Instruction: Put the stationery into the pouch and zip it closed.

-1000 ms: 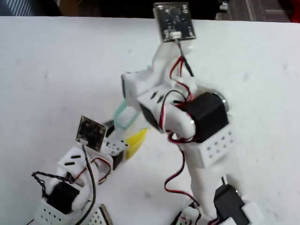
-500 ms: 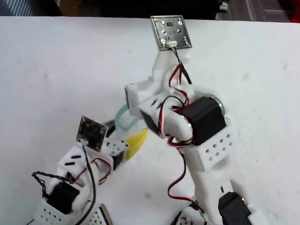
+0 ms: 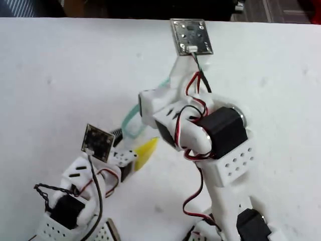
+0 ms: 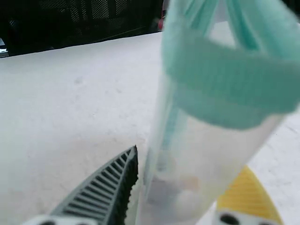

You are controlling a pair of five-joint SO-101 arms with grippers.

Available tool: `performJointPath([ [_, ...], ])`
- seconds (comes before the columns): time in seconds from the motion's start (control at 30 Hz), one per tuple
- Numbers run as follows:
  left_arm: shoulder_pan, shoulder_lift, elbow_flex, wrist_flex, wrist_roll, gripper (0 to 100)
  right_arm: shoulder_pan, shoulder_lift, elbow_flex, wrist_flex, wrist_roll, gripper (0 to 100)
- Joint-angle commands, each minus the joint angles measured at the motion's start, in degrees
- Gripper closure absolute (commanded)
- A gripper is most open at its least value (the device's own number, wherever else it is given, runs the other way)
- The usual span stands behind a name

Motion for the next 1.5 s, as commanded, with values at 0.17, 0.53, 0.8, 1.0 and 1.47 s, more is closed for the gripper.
performJointPath([
  [0.17, 0.8, -0.6, -0.5, -1.1, -0.8, 72, -2.5, 4.2, -1.5, 1.1, -1.3, 69.6],
  [0.53, 0.8, -0.6, -0.6, -1.1, -0.8, 72, -2.2, 14.0, -6.2, 1.3, 1.1, 83.2],
  [0.8, 0.8, -0.6, -6.4, 5.2, -0.8, 72, 0.4, 12.2, -1.6, 1.2, 27.0, 98.8],
  [1.0, -0.7, -0.6, -15.6, 13.2, -0.8, 72, 2.5, 11.2, 1.8, 1.4, 52.9, 98.2],
  [1.47, -17.0, -0.6, -15.8, 7.6, 4.5, 72, 8.6, 0.0, -2.8, 1.3, 80.0, 98.2],
])
